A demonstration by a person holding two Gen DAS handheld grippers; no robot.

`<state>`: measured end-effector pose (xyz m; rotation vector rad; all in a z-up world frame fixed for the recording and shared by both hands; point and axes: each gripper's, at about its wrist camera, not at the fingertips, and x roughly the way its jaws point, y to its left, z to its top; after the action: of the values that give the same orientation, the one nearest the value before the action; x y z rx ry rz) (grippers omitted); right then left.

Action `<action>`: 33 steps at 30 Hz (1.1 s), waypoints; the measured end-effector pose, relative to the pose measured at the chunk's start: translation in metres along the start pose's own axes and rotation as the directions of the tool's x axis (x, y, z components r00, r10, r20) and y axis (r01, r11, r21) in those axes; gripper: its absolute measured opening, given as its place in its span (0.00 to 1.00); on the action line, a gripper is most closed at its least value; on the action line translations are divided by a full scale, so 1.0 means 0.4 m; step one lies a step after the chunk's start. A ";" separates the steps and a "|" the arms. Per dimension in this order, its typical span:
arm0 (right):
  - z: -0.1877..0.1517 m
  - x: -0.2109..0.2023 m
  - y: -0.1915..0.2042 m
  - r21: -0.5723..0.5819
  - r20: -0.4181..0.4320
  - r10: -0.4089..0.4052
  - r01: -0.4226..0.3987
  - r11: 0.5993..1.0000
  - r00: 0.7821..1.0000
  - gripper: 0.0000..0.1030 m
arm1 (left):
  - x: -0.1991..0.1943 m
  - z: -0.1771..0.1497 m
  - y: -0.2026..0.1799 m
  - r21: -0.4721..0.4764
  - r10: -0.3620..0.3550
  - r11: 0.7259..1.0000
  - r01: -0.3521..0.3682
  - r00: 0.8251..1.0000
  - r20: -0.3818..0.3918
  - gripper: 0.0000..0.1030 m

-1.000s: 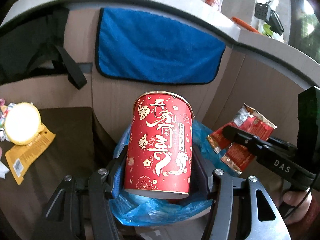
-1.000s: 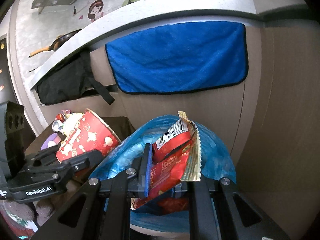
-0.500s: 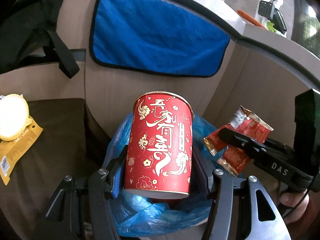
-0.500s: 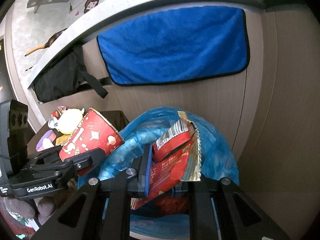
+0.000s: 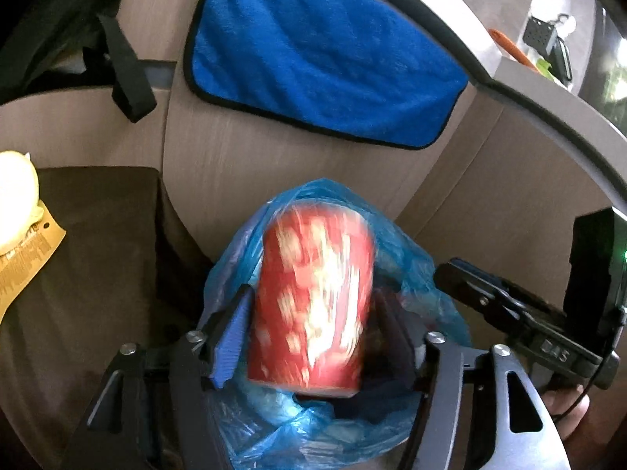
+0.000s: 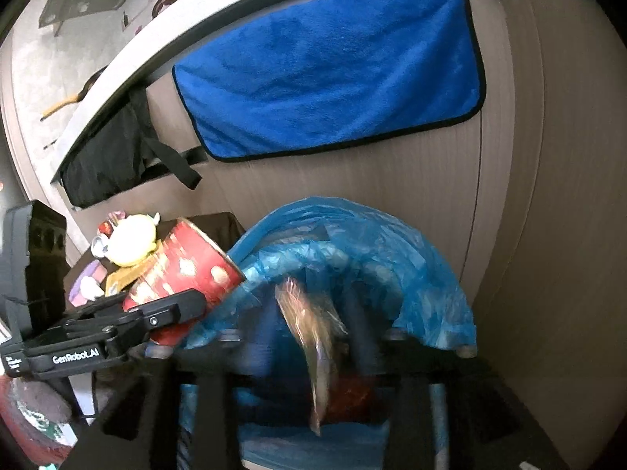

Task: Collect trash
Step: 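Move both open grippers back toward the table trash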

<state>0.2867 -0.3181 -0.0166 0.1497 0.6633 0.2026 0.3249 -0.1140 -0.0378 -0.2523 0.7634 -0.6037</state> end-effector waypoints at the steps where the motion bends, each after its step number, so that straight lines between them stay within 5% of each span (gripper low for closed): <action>1: -0.001 -0.005 0.001 0.003 0.012 0.002 -0.002 1.000 1.000 0.54 | -0.002 0.000 0.002 -0.007 -0.009 1.000 0.009 1.000 0.001 0.70; 9: 0.006 -0.027 0.007 0.026 0.022 0.007 -0.007 1.000 1.000 0.54 | -0.054 0.018 0.014 -0.030 -0.017 0.999 0.019 0.999 0.044 0.82; 17: 0.018 -0.062 0.052 0.001 0.034 0.002 -0.002 1.000 0.999 0.54 | -0.183 0.006 0.096 -0.054 0.134 0.990 -0.128 0.983 0.124 0.94; 20: 0.020 -0.067 0.098 -0.025 0.033 0.026 -0.026 0.999 0.999 0.55 | -0.264 -0.009 0.150 -0.070 0.230 0.973 -0.222 0.960 0.160 0.96; 24: 0.017 -0.057 0.187 -0.084 0.024 0.067 -0.065 0.994 0.997 0.55 | -0.359 -0.044 0.265 -0.092 0.393 0.919 -0.383 0.906 0.157 0.97; 33: -0.011 0.021 0.421 -0.195 -0.054 0.187 -0.194 0.961 0.981 0.57 | -0.537 -0.160 0.527 -0.304 0.531 0.823 -0.480 0.840 0.112 0.97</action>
<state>0.2673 -0.1525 0.0090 0.0169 0.6598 0.4566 0.2465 0.1834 -0.0494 -0.3317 0.6839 0.0382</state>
